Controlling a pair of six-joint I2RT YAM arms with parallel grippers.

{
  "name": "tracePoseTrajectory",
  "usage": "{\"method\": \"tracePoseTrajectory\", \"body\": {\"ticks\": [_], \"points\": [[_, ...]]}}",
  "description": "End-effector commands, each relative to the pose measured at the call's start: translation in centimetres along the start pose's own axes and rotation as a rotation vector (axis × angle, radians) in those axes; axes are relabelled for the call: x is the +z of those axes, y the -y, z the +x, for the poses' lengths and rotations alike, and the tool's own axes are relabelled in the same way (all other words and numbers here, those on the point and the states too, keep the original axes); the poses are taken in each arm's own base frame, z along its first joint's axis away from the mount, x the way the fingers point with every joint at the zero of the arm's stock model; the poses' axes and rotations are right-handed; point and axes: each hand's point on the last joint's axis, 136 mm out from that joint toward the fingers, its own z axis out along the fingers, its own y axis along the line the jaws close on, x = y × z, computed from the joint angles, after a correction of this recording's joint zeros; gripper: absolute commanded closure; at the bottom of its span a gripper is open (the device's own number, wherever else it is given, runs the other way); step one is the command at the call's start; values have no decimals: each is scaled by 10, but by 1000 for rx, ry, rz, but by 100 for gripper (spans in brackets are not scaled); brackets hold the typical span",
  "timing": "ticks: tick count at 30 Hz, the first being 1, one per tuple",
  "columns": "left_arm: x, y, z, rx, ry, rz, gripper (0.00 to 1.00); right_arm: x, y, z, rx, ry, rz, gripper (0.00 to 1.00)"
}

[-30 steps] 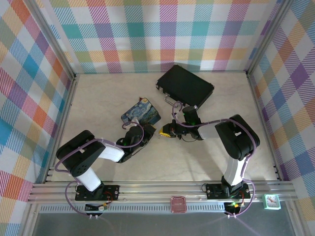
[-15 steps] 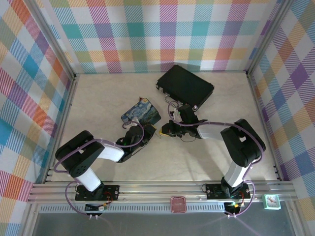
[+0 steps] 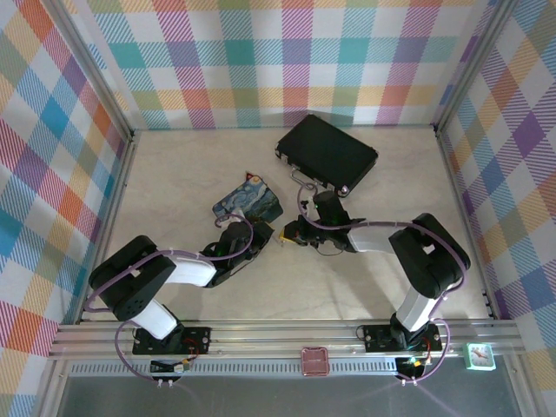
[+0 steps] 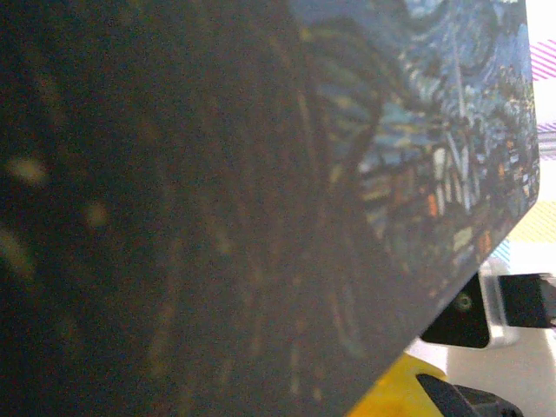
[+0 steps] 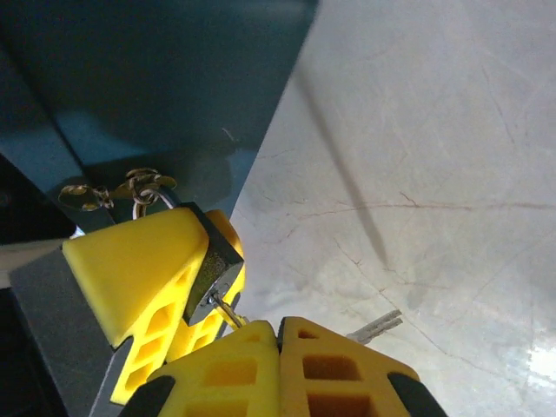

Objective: Unlock the padlock with the key

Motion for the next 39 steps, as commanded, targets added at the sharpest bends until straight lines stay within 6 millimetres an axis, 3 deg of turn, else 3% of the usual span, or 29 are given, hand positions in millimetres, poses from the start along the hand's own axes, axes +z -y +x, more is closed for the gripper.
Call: {"method": "tracePoseTrajectory", "body": {"ticks": [1,6,14,18,30,39], "points": [[-9,42,44,40,-207,140,100,2,-41,-39,192,137,-231,100],[-10,37,49,39,-208,144,100,8,-49,-42,366,102,-406,100],[-7,33,47,37,-183,172,100,-3,-51,-28,417,81,-428,100],[-2,42,47,13,-181,215,100,0,-53,-22,389,78,-408,100],[5,48,50,-31,-189,234,100,3,-91,-21,222,97,-430,100],[-1,45,39,-45,-172,215,100,3,-82,-16,128,113,-395,100]]}}
